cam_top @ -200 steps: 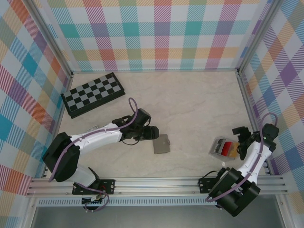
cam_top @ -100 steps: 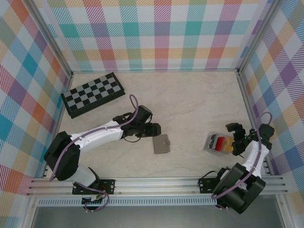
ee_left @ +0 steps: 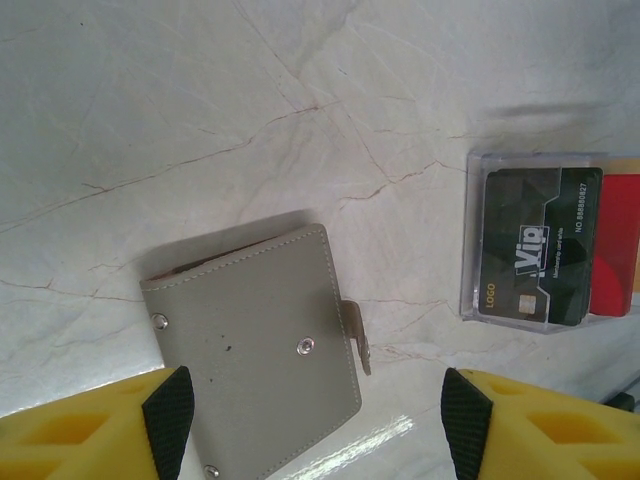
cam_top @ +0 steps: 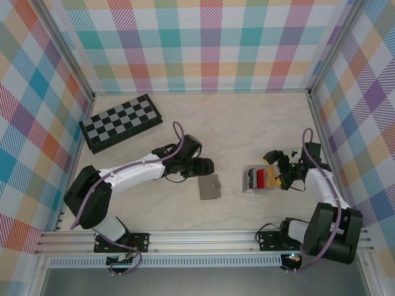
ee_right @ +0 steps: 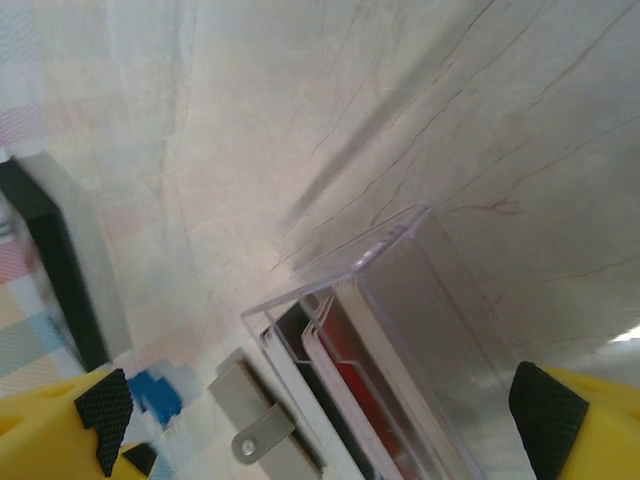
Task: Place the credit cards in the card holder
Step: Move the storage box to the center of the table.
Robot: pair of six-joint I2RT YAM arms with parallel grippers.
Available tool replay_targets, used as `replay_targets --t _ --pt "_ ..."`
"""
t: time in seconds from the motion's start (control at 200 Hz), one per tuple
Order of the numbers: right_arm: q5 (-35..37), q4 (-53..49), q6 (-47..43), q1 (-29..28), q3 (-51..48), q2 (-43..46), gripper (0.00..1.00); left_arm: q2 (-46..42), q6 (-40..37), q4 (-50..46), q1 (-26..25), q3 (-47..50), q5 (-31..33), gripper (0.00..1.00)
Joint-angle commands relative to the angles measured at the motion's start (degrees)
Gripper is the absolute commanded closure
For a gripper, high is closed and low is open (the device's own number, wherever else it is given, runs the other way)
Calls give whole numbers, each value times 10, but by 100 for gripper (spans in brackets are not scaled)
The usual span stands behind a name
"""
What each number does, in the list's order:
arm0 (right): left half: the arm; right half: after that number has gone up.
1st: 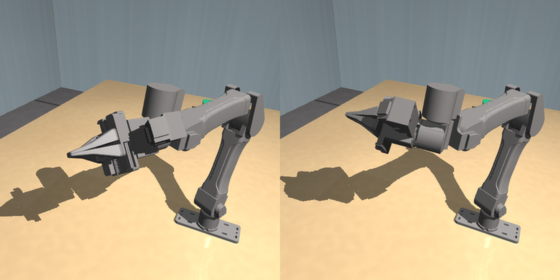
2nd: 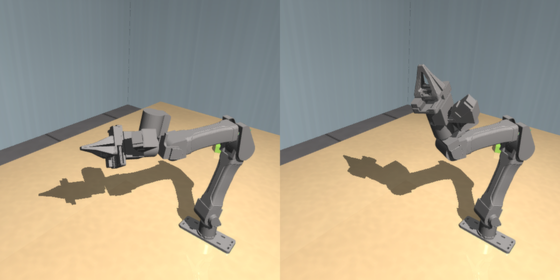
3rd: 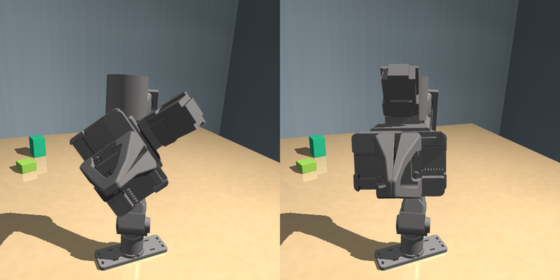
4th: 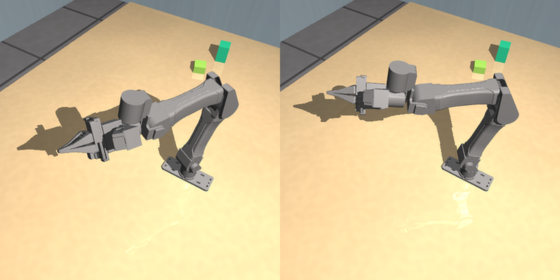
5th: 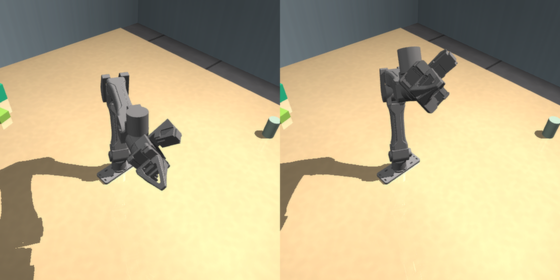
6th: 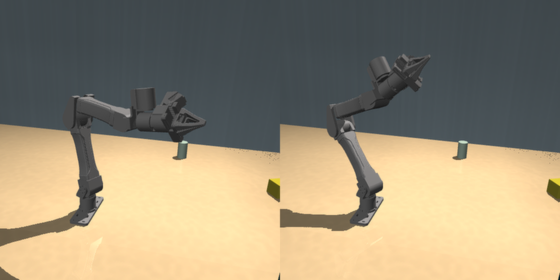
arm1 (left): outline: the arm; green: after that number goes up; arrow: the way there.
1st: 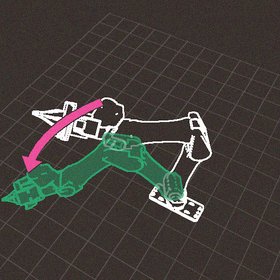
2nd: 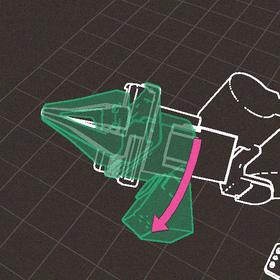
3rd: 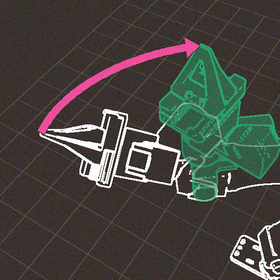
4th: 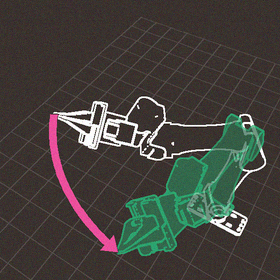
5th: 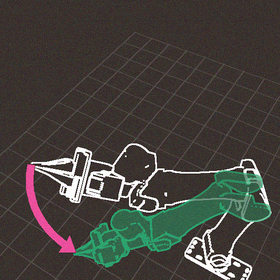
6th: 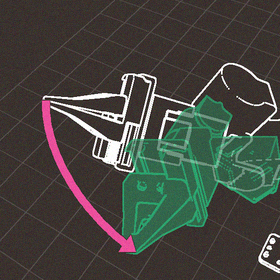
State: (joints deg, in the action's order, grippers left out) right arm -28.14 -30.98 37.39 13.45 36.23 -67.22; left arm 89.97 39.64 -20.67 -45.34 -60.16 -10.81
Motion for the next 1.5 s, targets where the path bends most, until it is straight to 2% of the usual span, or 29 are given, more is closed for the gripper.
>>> replay_targets --t 0.0,0.13,0.295,0.44,0.61,0.855,0.98,1.16,1.375,1.495 --pt "103 -90 -16 -2 11 41 0 -1 7 3 -4 -15 -13 32" --pt "105 -119 -6 -2 -22 91 0 -7 10 5 -4 -11 -17 32" --pt "4 -84 24 -5 -66 120 0 -7 12 8 -4 -10 -21 32" --pt "-23 -51 64 -21 -75 125 0 -9 13 5 -4 -9 -15 32" --pt "-52 13 105 -56 -69 89 0 -10 15 5 -4 -10 -12 32" --pt "-31 120 185 -134 -51 25 0 -7 24 6 -4 -13 -14 32" --pt "-15 139 159 -164 -7 -40 0 0 32 5 -3 -18 -14 32" --pt "29 81 51 -171 88 -133 0 5 34 -4 -1 -23 -4 32" --pt "-36 95 -32 -176 160 -205 0 3 34 -10 2 -21 2 32" --pt "-38 46 -105 -179 224 -258 2 1 39 -12 7 -16 7 32"
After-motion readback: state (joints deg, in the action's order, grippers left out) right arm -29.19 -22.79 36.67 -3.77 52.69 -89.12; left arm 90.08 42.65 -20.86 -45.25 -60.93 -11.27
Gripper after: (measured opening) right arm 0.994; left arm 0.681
